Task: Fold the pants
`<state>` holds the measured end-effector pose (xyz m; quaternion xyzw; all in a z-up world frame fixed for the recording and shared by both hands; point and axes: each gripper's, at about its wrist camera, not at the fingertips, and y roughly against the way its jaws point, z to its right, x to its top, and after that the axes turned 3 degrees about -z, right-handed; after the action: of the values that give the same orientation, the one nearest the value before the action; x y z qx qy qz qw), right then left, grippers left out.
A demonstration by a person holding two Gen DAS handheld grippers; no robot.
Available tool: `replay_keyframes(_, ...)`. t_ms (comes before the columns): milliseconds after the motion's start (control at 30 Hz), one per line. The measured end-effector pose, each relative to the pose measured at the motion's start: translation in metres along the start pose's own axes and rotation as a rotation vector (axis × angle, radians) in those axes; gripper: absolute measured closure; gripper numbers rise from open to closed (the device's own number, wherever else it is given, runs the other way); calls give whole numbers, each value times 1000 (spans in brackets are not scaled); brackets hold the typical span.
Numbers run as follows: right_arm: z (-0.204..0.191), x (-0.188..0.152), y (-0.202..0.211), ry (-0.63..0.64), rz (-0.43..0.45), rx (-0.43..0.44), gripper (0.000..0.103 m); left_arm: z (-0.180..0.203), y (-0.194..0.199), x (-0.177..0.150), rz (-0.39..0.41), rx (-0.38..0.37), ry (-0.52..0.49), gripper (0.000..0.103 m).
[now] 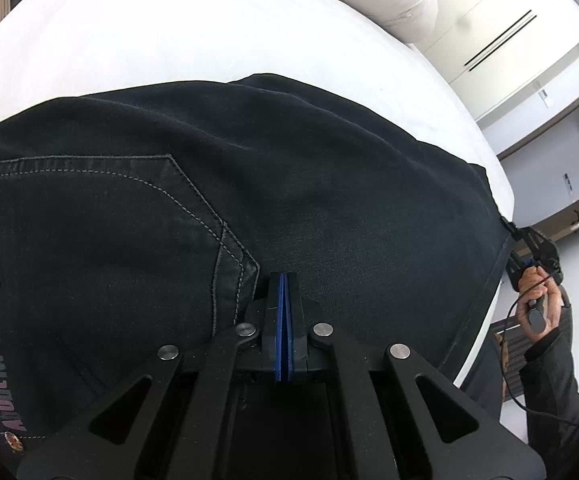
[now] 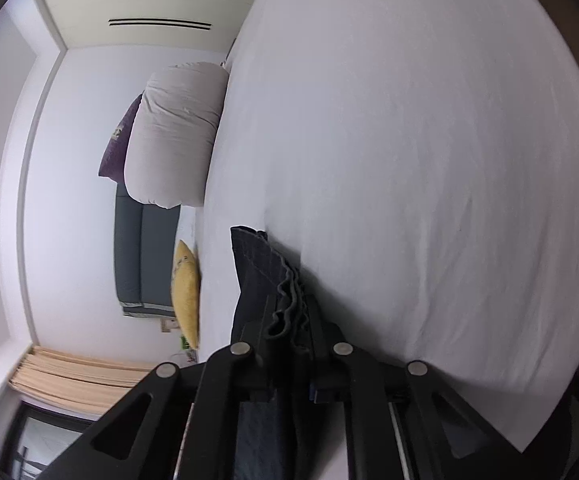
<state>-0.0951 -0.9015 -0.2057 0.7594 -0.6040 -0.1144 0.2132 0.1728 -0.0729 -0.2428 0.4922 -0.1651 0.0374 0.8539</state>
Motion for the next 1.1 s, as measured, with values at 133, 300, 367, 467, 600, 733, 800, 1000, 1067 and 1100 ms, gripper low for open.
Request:
replay_keyframes(133, -29, -13, 2, 98, 31, -60, 92, 1, 0, -1, 2, -4, 2, 103)
replay_keyframes(300, -113, -71, -18, 469, -32, -169, 92, 1, -2, -3, 9, -16, 17, 103)
replay_keyframes(367, -149, -119, -34, 681, -90, -231, 92, 0, -3, -3, 10, -25, 28, 103)
replay_keyframes(467, -177, -201, -62, 1000, -188, -340, 92, 1, 0, -4, 14, -37, 43, 103)
replay_keyframes(600, -167, -281, -104, 1235, -297, -459, 92, 0, 6, -3, 30, -128, 87, 103)
replay_keyframes(733, -151, -313, -123, 1408, -239, -583, 92, 4, 11, 2, 44, -195, 113, 103)
replay_keyframes(800, -155, -313, -123, 1422, -221, -588, 92, 7, 8, 7, 34, -233, 134, 103)
replay_keyframes(1000, -176, -341, -101, 1508, -140, -540, 92, 25, -8, 22, -24, -322, 155, 103)
replay_keyframes(1067, -185, -356, -92, 1502, -124, -505, 92, 28, -12, 26, -45, -361, 175, 103)
replay_keyframes(1100, -188, -362, -89, 1508, -114, -493, 92, 28, -14, 27, -53, -378, 185, 103)
